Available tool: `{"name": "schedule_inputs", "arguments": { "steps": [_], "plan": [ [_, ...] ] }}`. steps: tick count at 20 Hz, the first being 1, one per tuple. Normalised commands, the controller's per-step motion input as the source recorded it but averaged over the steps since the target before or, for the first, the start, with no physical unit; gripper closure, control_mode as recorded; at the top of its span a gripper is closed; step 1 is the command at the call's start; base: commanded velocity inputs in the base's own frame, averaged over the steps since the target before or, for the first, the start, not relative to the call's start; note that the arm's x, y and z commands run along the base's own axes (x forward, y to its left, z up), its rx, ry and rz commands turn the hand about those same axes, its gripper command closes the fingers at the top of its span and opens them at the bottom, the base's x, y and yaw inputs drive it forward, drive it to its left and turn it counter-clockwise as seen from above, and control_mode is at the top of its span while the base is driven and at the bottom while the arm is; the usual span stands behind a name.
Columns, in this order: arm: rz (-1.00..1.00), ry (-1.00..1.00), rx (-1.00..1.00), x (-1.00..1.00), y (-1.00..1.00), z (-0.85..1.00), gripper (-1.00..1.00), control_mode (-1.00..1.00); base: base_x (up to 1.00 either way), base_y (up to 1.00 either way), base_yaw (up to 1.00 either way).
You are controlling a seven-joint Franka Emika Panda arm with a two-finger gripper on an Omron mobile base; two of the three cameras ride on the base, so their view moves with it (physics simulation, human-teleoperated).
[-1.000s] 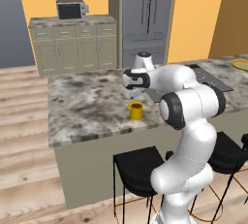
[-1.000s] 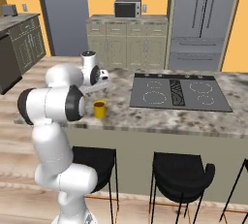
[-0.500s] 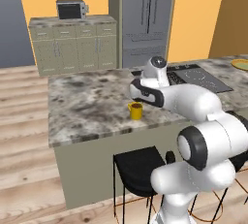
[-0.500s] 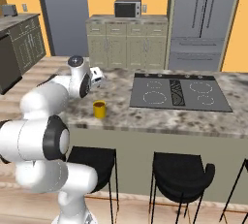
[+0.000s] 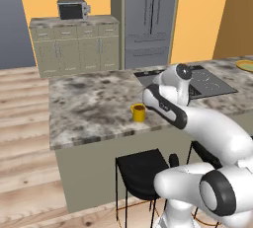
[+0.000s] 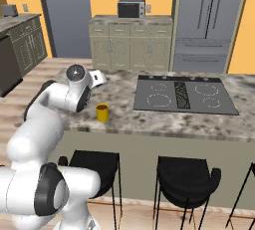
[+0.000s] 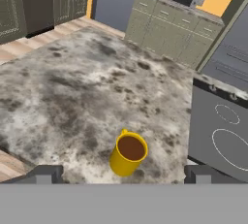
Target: Pick up the marshmallow and place it in the cup of hot chocolate on the dining counter.
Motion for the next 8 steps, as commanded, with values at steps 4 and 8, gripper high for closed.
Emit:
{"name": "schedule_inputs", "arguments": {
  "steps": [4,8],
  "plan": [
    [0.00,0.00,0.03,-0.44,-0.11,0.56,-1.00,-1.00,0.00,0.00,0.00],
    [0.00,0.07,0.00,-0.53,-0.14,0.53,-1.00,-1.00,0.00,0.00,0.00]
  ]
}}
